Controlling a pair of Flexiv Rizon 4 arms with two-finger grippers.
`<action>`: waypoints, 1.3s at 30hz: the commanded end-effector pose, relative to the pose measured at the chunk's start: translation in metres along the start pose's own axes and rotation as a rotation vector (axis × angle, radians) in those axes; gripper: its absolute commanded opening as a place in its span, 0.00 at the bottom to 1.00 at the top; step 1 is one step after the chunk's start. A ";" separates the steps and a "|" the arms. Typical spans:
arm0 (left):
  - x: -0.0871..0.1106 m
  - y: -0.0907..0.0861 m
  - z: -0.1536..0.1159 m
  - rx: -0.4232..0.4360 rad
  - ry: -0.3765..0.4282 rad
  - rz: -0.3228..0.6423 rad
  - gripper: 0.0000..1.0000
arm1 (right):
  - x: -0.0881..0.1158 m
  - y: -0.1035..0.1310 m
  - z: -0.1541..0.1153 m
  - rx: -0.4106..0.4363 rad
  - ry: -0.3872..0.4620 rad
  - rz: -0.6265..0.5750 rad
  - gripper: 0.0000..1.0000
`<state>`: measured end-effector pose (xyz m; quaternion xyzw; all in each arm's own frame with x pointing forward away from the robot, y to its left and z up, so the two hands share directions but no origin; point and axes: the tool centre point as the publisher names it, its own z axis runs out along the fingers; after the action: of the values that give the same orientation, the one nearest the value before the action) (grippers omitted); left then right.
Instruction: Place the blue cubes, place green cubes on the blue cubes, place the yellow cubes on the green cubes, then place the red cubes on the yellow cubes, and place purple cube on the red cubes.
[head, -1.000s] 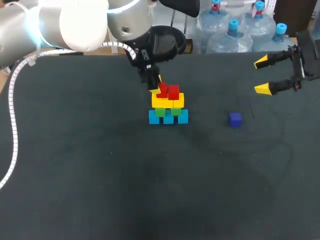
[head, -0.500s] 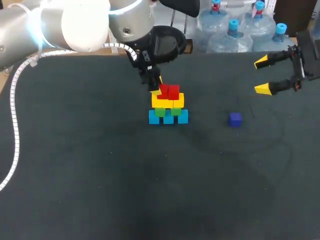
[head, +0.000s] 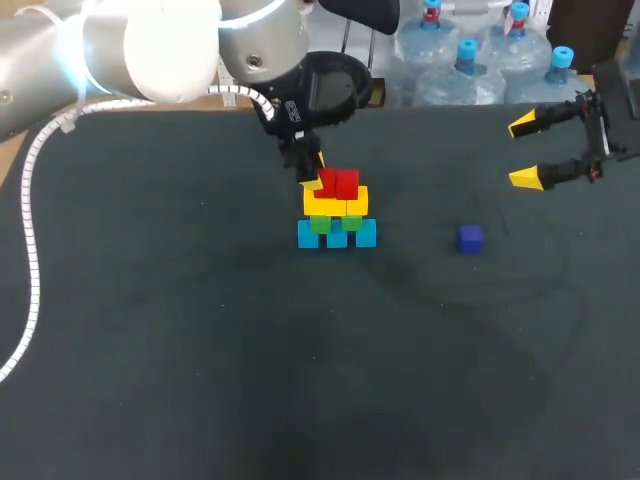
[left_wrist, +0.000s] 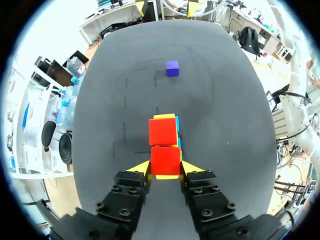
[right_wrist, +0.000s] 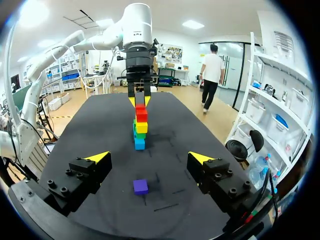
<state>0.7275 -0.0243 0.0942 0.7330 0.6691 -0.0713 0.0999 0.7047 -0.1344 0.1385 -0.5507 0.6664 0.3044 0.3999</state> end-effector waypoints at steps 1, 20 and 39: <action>0.000 0.002 0.000 0.005 0.003 0.002 0.00 | 0.000 0.000 0.000 0.000 -0.001 -0.001 1.00; 0.000 0.001 0.000 0.007 0.011 0.000 0.29 | 0.000 0.000 0.000 0.000 -0.001 -0.001 1.00; -0.003 0.001 0.001 0.010 0.015 0.008 0.25 | 0.000 0.000 0.000 0.000 -0.001 -0.001 1.00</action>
<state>0.7255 -0.0264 0.0934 0.7357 0.6671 -0.0686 0.0952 0.7047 -0.1344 0.1385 -0.5507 0.6664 0.3045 0.3999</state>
